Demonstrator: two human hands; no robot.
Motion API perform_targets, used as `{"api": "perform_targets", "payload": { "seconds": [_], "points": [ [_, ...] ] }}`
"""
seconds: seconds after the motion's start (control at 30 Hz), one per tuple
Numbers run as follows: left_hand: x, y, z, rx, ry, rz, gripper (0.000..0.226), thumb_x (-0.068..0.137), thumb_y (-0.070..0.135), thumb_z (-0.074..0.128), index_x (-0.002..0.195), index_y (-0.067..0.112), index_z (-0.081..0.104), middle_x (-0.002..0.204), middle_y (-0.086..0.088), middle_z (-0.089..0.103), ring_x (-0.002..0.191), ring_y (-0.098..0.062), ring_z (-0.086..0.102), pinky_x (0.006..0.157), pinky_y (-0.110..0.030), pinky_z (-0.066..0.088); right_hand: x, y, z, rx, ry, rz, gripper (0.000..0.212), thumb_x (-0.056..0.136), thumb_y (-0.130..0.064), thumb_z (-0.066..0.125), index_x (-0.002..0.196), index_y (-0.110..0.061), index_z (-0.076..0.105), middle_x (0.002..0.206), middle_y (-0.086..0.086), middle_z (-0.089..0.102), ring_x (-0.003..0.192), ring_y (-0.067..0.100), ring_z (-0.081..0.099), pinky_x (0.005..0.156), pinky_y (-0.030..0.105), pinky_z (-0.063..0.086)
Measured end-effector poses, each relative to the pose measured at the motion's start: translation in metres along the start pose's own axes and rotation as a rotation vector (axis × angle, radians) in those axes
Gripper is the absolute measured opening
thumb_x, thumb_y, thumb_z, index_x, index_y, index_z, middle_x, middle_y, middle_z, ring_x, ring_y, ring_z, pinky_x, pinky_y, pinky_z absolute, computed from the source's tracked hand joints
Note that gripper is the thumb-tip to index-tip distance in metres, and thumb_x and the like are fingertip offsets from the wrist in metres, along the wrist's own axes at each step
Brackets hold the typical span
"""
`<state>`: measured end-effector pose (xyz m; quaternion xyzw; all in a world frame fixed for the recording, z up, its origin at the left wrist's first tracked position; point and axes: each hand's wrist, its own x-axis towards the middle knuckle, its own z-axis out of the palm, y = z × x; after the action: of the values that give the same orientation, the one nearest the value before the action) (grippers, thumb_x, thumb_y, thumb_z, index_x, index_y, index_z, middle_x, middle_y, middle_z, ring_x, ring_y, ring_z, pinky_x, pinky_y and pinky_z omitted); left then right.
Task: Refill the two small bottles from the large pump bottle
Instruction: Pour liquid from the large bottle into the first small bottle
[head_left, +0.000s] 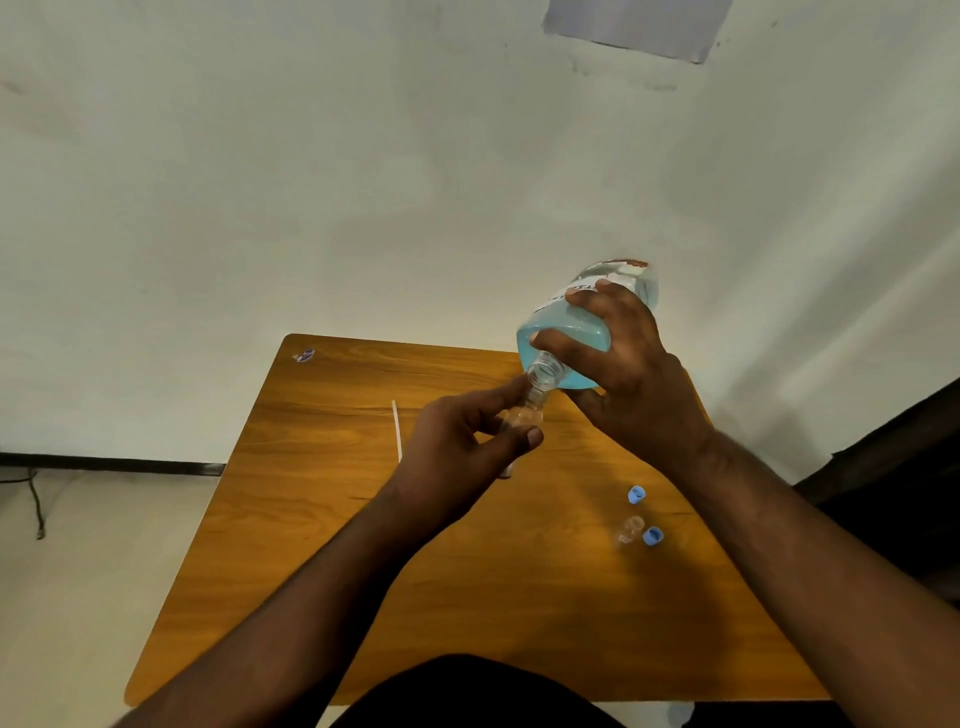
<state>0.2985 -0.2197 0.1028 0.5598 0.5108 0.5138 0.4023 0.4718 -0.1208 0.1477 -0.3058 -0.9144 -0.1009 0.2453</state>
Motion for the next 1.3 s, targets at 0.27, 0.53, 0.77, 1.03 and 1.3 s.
{"api": "perform_targets", "payload": {
  "seconds": [0.27, 0.53, 0.77, 1.03, 1.3],
  "points": [
    [0.002, 0.008, -0.003, 0.001, 0.009, 0.014, 0.052, 0.087, 0.018, 0.072, 0.135, 0.025, 0.055, 0.117, 0.011, 0.07, 0.099, -0.01, 0.069, 0.061, -0.039, 0.063, 0.006, 0.0, -0.004, -0.013, 0.016, -0.004, 0.049, 0.076, -0.011, 0.078, 0.122, -0.017, 0.063, 0.13, 0.024, 0.052, 0.127, 0.042, 0.042, 0.071, 0.052, 0.059],
    [0.005, 0.007, -0.007, -0.012, 0.026, 0.016, 0.053, 0.086, 0.018, 0.072, 0.137, 0.023, 0.055, 0.117, 0.01, 0.07, 0.101, -0.006, 0.068, 0.065, -0.035, 0.063, 0.013, 0.0, -0.003, -0.01, 0.025, -0.012, 0.048, 0.076, -0.013, 0.079, 0.121, -0.017, 0.063, 0.131, 0.024, 0.052, 0.127, 0.042, 0.042, 0.072, 0.052, 0.059],
    [0.009, 0.007, -0.008, -0.023, 0.028, 0.021, 0.053, 0.088, 0.018, 0.07, 0.138, 0.023, 0.054, 0.121, 0.01, 0.068, 0.104, -0.007, 0.067, 0.067, -0.028, 0.062, 0.018, 0.0, -0.002, -0.01, 0.027, -0.016, 0.048, 0.076, -0.01, 0.079, 0.121, -0.016, 0.063, 0.13, 0.024, 0.053, 0.127, 0.043, 0.042, 0.073, 0.051, 0.058],
    [0.011, 0.006, -0.01, -0.037, 0.037, 0.022, 0.053, 0.087, 0.016, 0.071, 0.138, 0.021, 0.054, 0.122, 0.005, 0.068, 0.103, -0.01, 0.067, 0.065, -0.031, 0.062, 0.022, 0.002, 0.0, -0.019, 0.015, -0.024, 0.051, 0.074, -0.008, 0.079, 0.121, -0.016, 0.063, 0.13, 0.024, 0.053, 0.127, 0.044, 0.042, 0.075, 0.053, 0.058],
    [0.01, 0.009, -0.013, -0.023, 0.039, 0.045, 0.052, 0.087, 0.016, 0.071, 0.136, 0.022, 0.054, 0.12, 0.014, 0.067, 0.101, -0.006, 0.067, 0.062, -0.027, 0.061, 0.022, 0.001, 0.0, -0.01, 0.024, -0.024, 0.051, 0.075, -0.01, 0.079, 0.122, -0.016, 0.062, 0.131, 0.024, 0.052, 0.128, 0.043, 0.041, 0.075, 0.053, 0.058]
  ]
}}
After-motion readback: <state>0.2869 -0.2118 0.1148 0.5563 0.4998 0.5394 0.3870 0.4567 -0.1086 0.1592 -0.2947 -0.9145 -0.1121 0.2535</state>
